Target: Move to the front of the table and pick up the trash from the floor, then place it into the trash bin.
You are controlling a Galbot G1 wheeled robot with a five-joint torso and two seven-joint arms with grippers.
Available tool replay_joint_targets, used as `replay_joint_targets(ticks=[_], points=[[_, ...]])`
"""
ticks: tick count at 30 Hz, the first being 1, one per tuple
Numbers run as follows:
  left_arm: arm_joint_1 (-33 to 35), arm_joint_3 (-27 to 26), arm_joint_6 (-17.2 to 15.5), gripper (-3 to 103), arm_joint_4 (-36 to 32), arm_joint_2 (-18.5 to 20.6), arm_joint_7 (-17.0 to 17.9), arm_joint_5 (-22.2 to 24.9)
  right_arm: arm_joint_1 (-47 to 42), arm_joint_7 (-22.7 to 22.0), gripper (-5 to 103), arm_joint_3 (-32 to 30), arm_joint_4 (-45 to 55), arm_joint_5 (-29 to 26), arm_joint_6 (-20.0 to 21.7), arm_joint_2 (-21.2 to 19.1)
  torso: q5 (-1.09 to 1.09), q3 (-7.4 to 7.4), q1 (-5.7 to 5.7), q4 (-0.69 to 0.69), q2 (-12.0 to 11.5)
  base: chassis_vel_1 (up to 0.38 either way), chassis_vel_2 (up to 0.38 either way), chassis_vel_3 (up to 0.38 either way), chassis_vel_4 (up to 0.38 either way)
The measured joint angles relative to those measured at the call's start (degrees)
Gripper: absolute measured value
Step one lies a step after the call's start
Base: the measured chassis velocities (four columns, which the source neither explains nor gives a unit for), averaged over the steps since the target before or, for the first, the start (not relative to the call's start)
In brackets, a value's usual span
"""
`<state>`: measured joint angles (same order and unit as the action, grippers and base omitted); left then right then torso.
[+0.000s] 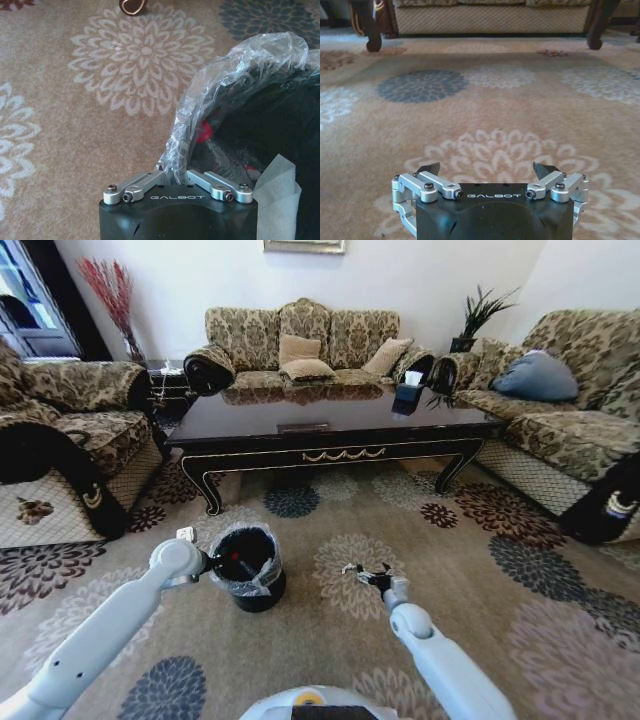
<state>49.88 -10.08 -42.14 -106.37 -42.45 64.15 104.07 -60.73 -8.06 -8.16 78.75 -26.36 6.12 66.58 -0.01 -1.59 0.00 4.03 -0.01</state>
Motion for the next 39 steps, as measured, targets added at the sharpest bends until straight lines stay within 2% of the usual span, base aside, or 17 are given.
replay_joint_targets(ticks=[8, 17, 26, 27, 28, 30, 33, 36, 38, 39], points=[[0.4, -0.8, 0.0, 0, -0.3, 0.8, 0.1, 0.6, 5.3, 1.5, 100, 2.0, -12.5, 3.1, -2.1, 3.1, 0.0, 0.0, 0.0, 0.0, 0.0, 0.0, 0.0, 0.0, 0.0], [-0.5, -0.6, 0.0, 0, 0.0, 0.6, 0.4, 1.4, 9.3, 2.8, 100, 1.1, -24.9, 7.0, -5.5, 5.7, 0.0, 0.0, 0.0, 0.01, 0.0, 0.0, 0.0, 0.0, 0.0], [-0.6, -0.5, 0.0, 0, 0.0, 0.5, 0.4, 1.5, 11.6, 3.2, 100, 0.5, -29.3, 8.9, -7.3, 7.2, 0.01, 0.0, 0.0, 0.0, 0.0, 0.0, 0.0, 0.0, 0.0], [-0.5, -0.5, 0.0, 0, 0.0, 0.5, 0.4, 1.5, 11.8, 3.1, 103, 0.4, -29.9, 9.3, -7.4, 7.3, 0.0, 0.0, 0.0, 0.0, 0.0, 0.0, 0.0, 0.0, 0.0], [-0.5, -0.5, 0.0, 0, 0.0, 0.5, 0.4, 1.5, 12.0, 2.8, 99, 0.3, -30.5, 10.0, -7.4, 7.4, 0.0, 0.0, 0.0, 0.0, 0.0, 0.0, 0.0, 0.0, 0.0], [-0.4, -0.6, 0.0, 0, 0.0, 0.5, 0.4, 1.5, 12.1, 2.6, 99, 0.2, -30.8, 10.2, -7.5, 7.5, 0.01, 0.0, 0.0, 0.0, 0.0, 0.0, 0.0, 0.0, 0.0], [-0.2, -0.6, 0.0, 0, 0.0, 0.5, 0.4, 1.5, 12.2, 2.5, 84, 0.0, -31.2, 10.5, -8.0, 7.4, 0.01, 0.0, 0.0, 0.0, 0.0, 0.0, 0.0, 0.0, 0.0], [-0.2, -0.6, 0.0, 0, 0.0, 0.4, 0.4, 1.4, 12.2, 2.6, 78, 0.0, -31.2, 10.5, -8.3, 7.3, 0.01, 0.0, 0.0, 0.0, 0.0, 0.0, 0.0, 0.0, 0.0], [-0.2, -0.3, 0.0, 0, -0.1, 0.3, 0.4, 1.4, 12.2, 2.7, 68, -0.1, -31.3, 10.5, -8.6, 7.3, 0.01, 0.0, 0.0, 0.0, 0.0, 0.0, 0.0, 0.0, 0.0], [-0.2, -0.3, 0.0, 0, -0.1, 0.3, 0.4, 1.4, 12.2, 2.7, 68, -0.1, -31.3, 10.5, -8.6, 7.3, 0.01, 0.0, 0.0, 0.0, 0.0, 0.0, 0.0, 0.0, 0.0]])
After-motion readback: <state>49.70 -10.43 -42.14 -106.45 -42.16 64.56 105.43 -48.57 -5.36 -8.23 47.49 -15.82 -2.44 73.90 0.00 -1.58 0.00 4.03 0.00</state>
